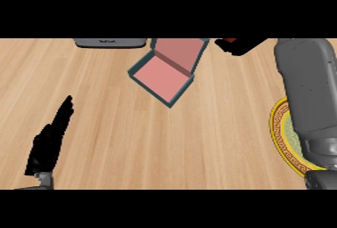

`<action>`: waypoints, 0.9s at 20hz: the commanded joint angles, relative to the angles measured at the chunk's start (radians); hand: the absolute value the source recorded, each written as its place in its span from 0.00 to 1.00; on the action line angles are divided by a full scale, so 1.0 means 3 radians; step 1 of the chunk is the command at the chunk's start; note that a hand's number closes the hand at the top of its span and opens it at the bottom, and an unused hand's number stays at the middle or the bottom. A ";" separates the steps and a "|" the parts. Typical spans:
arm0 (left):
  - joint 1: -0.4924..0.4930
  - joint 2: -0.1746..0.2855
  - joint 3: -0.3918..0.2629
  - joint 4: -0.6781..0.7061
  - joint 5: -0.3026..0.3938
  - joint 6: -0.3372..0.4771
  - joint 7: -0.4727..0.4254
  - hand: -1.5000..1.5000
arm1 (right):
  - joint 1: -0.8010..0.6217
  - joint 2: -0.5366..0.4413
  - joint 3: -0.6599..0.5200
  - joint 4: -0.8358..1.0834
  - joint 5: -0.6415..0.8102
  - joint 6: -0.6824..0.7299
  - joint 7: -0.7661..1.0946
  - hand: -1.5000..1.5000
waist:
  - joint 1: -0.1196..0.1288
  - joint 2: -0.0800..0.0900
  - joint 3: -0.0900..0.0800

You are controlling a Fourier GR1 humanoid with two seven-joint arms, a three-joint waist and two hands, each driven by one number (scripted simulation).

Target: Pick the bell pepper from the plate and place it in the cardboard box

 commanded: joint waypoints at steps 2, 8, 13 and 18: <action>-0.0113 -0.0022 -0.0035 0.0133 -0.0085 0.0010 -0.0101 0.50 | -0.0518 0.0108 0.0068 0.0490 0.0091 -0.0141 0.0251 1.00 | 0.0051 0.0027 0.0000; 0.0093 -0.0111 -0.0062 0.0015 -0.0044 -0.0003 -0.0170 0.50 | -0.0609 0.0404 0.0218 0.0838 0.0221 -0.0469 0.0342 1.00 | 0.0072 0.0025 0.0001; -0.0124 0.0015 0.0085 0.0245 0.0054 -0.0123 -0.0214 0.50 | -0.0967 0.0483 0.0172 0.1537 0.0300 -0.0630 0.0400 1.00 | 0.0125 0.0057 -0.0002; -0.0123 -0.0100 -0.0071 0.0124 -0.0107 -0.0013 -0.0083 0.50 | -0.1013 0.0750 0.0260 0.1959 0.0467 -0.0996 0.0471 1.00 | 0.0149 0.0063 -0.0001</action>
